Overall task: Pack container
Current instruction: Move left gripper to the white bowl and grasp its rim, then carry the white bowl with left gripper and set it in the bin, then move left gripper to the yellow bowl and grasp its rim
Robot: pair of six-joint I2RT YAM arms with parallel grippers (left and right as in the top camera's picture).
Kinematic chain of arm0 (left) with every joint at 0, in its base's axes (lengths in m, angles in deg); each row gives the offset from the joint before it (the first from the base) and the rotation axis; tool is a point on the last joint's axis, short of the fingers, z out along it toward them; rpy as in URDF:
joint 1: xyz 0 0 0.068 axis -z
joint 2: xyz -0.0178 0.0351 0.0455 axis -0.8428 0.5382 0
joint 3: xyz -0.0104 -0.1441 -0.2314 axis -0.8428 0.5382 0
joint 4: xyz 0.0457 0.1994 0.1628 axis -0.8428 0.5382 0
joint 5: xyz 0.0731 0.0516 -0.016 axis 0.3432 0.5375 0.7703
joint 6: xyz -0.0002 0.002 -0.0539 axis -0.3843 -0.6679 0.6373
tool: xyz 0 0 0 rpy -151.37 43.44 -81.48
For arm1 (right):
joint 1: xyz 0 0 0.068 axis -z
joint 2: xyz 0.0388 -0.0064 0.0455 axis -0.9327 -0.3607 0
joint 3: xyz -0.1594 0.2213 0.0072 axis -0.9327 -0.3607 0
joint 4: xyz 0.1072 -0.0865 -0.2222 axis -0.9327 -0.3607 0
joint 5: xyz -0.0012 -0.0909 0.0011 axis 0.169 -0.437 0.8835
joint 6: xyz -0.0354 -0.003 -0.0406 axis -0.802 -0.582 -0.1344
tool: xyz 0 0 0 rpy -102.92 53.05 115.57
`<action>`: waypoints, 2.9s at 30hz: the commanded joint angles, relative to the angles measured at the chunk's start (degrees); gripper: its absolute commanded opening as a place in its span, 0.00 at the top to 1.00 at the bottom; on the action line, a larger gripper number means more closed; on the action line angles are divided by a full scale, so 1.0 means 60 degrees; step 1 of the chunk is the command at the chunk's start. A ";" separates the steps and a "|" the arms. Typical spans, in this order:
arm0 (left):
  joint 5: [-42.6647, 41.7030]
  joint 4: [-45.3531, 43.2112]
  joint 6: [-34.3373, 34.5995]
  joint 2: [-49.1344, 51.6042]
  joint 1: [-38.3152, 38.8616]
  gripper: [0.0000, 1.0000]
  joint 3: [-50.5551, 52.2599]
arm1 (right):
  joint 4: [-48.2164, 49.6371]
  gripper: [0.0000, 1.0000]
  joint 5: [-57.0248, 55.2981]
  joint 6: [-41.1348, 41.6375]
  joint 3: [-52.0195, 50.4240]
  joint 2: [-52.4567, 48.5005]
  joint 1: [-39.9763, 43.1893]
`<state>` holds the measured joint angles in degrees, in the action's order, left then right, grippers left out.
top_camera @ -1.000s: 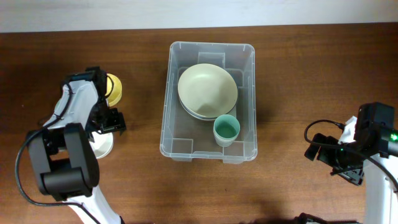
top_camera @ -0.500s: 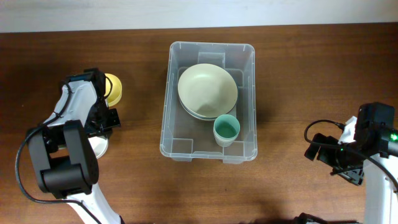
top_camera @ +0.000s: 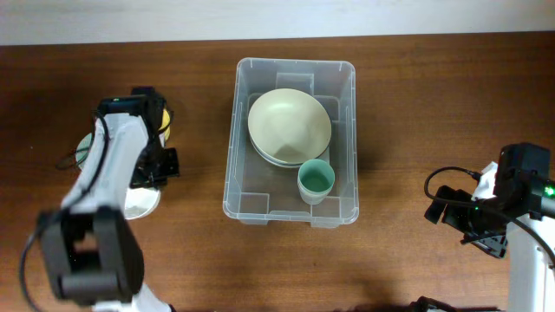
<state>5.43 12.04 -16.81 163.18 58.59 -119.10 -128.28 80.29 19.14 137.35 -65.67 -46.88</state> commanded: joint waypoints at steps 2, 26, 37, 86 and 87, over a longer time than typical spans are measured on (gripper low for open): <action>-0.0102 0.0474 0.0164 -0.1592 0.1137 1.00 -0.0863 | 0.0004 0.01 0.0058 -0.0098 -0.0026 -0.0007 -0.0044; -0.1654 -0.0699 0.0397 0.0102 0.6054 1.00 -0.1872 | 0.0000 0.01 0.0058 -0.0098 -0.0026 -0.0007 -0.0044; -0.1694 -0.0688 0.0397 0.0911 0.6408 1.00 -0.1872 | 0.0000 0.01 0.0058 -0.0098 -0.0026 -0.0007 -0.0044; 0.0798 -0.0273 -0.0871 0.5537 -0.0262 0.38 -0.6207 | 0.0000 0.01 0.0058 -0.0098 -0.0026 -0.0007 -0.0044; 0.0674 -0.0350 -0.0925 0.5737 -0.0342 0.38 -0.6207 | 0.0000 0.01 0.0058 -0.0098 -0.0026 -0.0007 -0.0044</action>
<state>10.54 10.60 -20.13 194.89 57.95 -156.71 -128.28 80.29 19.11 137.35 -65.67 -46.88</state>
